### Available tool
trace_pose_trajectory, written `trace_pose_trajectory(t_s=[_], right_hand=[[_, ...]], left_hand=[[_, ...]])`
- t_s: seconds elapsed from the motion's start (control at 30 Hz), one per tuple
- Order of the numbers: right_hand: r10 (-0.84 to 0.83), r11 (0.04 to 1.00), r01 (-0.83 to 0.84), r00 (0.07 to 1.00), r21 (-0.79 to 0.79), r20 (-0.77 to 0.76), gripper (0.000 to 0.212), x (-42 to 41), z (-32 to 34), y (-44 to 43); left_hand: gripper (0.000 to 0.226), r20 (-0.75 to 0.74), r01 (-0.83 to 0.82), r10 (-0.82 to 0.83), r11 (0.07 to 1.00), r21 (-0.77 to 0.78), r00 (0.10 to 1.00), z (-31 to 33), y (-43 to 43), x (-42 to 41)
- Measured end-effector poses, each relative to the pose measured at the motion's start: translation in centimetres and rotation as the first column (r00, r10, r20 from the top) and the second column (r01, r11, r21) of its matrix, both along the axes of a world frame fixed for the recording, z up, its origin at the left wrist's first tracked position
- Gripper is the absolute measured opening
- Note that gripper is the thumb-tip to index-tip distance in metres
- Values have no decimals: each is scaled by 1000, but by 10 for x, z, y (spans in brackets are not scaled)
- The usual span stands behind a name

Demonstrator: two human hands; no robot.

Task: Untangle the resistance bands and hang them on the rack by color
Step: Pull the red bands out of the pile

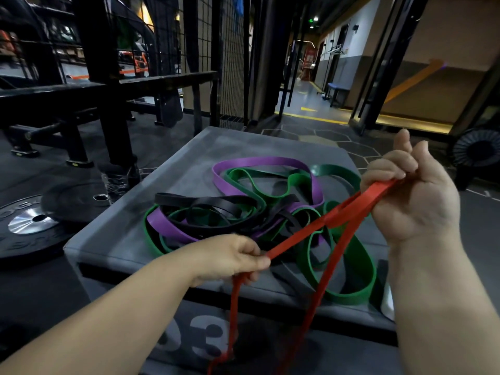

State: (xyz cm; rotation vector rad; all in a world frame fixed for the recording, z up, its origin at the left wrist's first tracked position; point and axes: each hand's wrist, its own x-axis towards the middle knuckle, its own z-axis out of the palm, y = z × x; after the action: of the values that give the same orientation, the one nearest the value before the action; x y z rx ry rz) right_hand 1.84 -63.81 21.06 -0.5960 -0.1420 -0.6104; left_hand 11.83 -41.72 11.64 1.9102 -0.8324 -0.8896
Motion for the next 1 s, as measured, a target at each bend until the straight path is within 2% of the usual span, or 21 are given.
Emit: trace_pose_trajectory(t_s=[0.07, 0.13, 0.2, 0.27, 0.37, 0.43, 0.53, 0.67, 0.73, 0.83, 0.9, 1.0], right_hand=[[-100, 995, 100, 995, -1, -28, 20, 0, 1, -1], [-156, 988, 156, 987, -6, -34, 20, -1, 3, -3], [-186, 982, 186, 982, -22, -42, 20, -3, 4, -4], [-201, 978, 197, 978, -63, -64, 21, -3, 2, -3], [-210, 962, 184, 971, -202, -113, 29, 3, -4, 7], [-226, 940, 169, 959, -298, -171, 34, 9, -9, 18], [-200, 918, 88, 944, -385, -261, 29, 19, -16, 37], [-110, 861, -107, 916, -498, -386, 23, 25, -29, 67], [-32, 827, -230, 891, -512, -453, 22, 25, -35, 81], [90, 798, -379, 844, -469, -530, 16, 23, -42, 100], [148, 797, -440, 806, -413, -573, 13, 23, -45, 107], [141, 790, -472, 762, -393, -632, 17, 23, -45, 110]], left_hand=[[18, 97, 120, -135, 982, 148, 986, 3, 8, 4], [19, 180, 222, -294, 915, 338, 939, 9, 17, 6], [14, 189, 258, -352, 884, 391, 917, 13, 23, 10], [10, 227, 217, -295, 925, 313, 928, 17, 24, 12], [5, 263, 76, -92, 994, 73, 960, 27, 23, 9], [8, 313, 53, -38, 998, -41, 949, 38, 22, 3], [10, 471, 58, -4, 993, -99, 882, 51, 23, -8], [9, 506, 48, 99, 962, -269, 857, 58, 23, -19], [8, 524, 40, 144, 945, -324, 840, 59, 23, -17], [6, 561, 47, 144, 949, -312, 815, 59, 23, -16], [6, 513, 20, 163, 943, -332, 843, 58, 22, -17], [12, 480, -33, 219, 930, -367, 849, 56, 22, -15]])
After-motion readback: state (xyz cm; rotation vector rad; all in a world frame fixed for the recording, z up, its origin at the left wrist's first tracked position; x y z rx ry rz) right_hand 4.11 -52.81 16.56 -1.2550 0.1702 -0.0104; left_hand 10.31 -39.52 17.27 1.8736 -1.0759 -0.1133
